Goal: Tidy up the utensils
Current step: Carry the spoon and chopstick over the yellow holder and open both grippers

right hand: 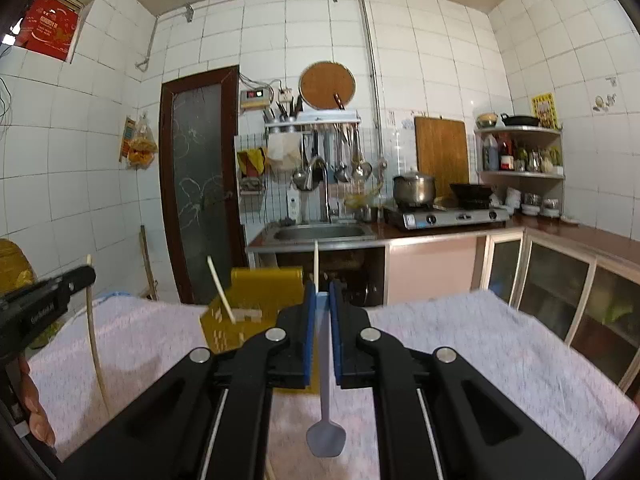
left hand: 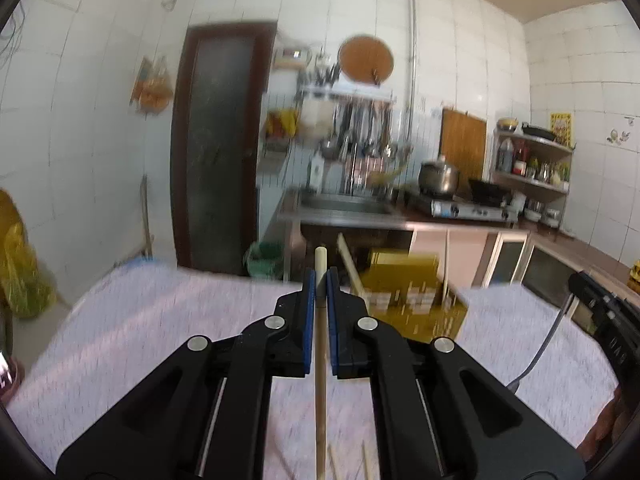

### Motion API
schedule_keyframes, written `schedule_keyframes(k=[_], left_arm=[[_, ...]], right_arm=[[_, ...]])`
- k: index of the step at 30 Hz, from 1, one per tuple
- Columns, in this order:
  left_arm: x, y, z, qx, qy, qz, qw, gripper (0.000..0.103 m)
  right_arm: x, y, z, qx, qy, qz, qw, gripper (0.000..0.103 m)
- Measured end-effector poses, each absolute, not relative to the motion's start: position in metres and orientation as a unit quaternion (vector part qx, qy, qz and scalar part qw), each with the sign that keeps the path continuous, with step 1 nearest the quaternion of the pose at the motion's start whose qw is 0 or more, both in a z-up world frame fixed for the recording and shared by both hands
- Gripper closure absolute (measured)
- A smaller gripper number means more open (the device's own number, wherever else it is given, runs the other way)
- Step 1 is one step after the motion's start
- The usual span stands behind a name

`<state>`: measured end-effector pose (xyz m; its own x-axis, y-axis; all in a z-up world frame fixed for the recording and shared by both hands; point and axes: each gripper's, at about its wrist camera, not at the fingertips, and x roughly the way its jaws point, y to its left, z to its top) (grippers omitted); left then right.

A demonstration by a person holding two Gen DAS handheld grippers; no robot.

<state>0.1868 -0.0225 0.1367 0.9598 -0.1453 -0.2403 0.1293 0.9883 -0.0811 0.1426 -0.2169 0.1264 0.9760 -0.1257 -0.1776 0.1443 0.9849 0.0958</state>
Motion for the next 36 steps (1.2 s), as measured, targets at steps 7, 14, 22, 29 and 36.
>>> schedule_keyframes(k=[7, 14, 22, 29, 36], left_arm=[[0.216, -0.048, 0.215, -0.046, 0.033, -0.089, 0.994, 0.098], [0.272, -0.082, 0.238, -0.054, -0.004, -0.117, 0.992, 0.098], [0.348, -0.103, 0.17, -0.048, 0.05, -0.105, 0.992, 0.098], [0.374, -0.089, 0.128, -0.054, 0.125, -0.093, 0.986, 0.097], [0.32, -0.057, 0.153, -0.044, 0.136, -0.071, 0.987, 0.018]], right_arm=[[0.188, -0.217, 0.183, 0.049, 0.04, -0.061, 0.996, 0.096], [0.247, -0.219, 0.201, 0.058, 0.028, -0.051, 0.997, 0.096], [0.302, -0.225, 0.152, 0.08, 0.091, -0.026, 0.992, 0.096], [0.316, -0.231, 0.114, 0.085, 0.165, -0.012, 0.983, 0.087], [0.275, -0.249, 0.128, 0.085, 0.186, -0.034, 0.978, 0.036]])
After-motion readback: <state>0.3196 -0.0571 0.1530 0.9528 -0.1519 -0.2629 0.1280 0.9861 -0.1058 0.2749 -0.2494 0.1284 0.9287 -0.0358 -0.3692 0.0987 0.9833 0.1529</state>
